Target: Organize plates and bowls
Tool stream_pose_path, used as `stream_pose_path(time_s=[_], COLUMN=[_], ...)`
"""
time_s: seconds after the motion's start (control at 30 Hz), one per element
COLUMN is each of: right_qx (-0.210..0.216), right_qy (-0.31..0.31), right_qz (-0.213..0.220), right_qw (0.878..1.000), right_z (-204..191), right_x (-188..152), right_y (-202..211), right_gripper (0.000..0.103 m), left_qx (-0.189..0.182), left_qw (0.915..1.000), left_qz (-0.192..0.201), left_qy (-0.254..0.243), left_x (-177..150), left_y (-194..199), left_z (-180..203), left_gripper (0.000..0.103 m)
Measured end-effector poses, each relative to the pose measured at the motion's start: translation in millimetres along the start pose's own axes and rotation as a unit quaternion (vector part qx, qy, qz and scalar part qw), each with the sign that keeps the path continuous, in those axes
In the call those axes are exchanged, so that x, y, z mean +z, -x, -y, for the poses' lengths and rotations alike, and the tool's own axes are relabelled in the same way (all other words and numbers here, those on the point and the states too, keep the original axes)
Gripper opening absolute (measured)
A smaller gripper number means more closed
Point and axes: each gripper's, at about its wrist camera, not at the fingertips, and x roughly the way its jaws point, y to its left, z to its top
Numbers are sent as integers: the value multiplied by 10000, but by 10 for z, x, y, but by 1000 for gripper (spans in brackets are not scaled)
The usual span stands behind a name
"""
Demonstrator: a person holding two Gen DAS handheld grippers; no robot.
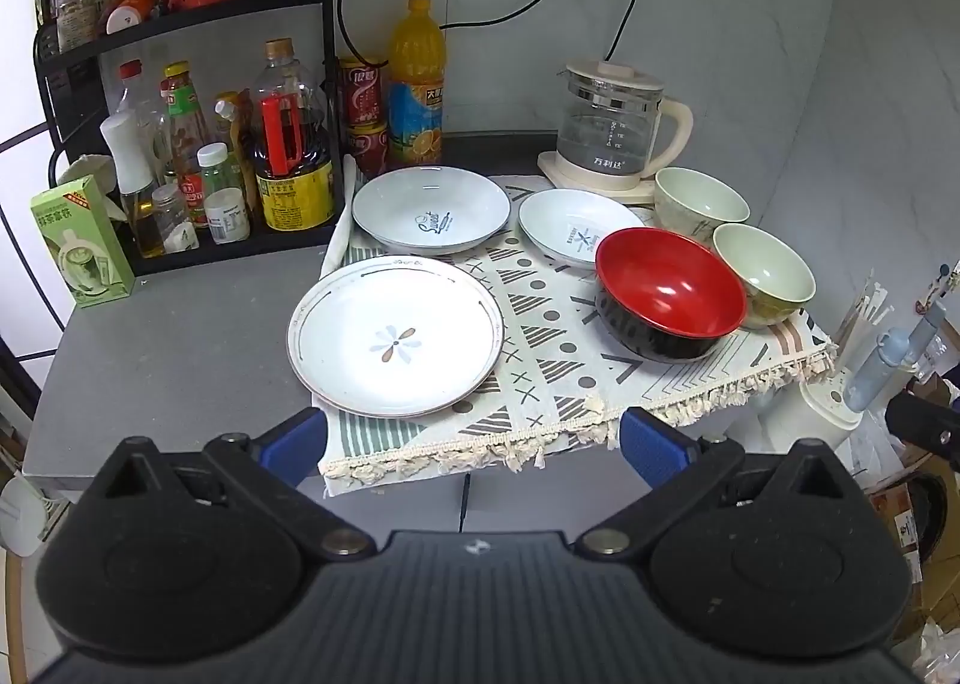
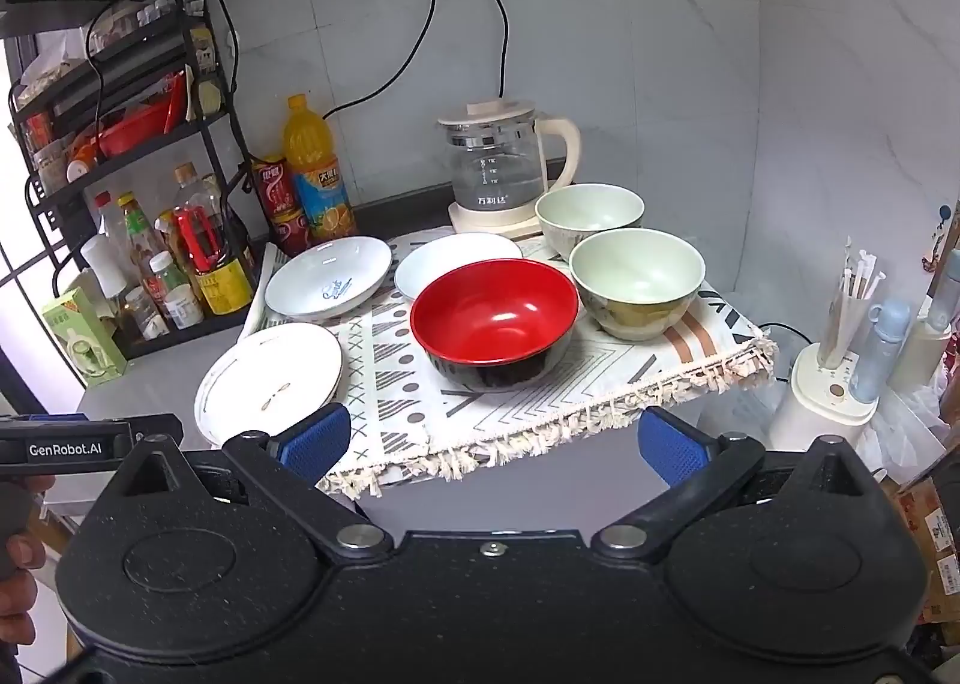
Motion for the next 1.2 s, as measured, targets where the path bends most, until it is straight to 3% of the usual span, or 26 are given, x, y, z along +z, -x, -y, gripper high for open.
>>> stream_pose_path(time_s=[1.2], right_qx=[-50], right_qy=[-4], right_qz=[-159], right_qw=[9999], right_z=[229], right_x=[-14], right_y=[-108], right_gripper=[103], left_qx=[12], left_qw=[9999], left_qz=[53], left_qy=[104], left_x=[26], left_y=[5], left_z=[128], left_gripper=[102])
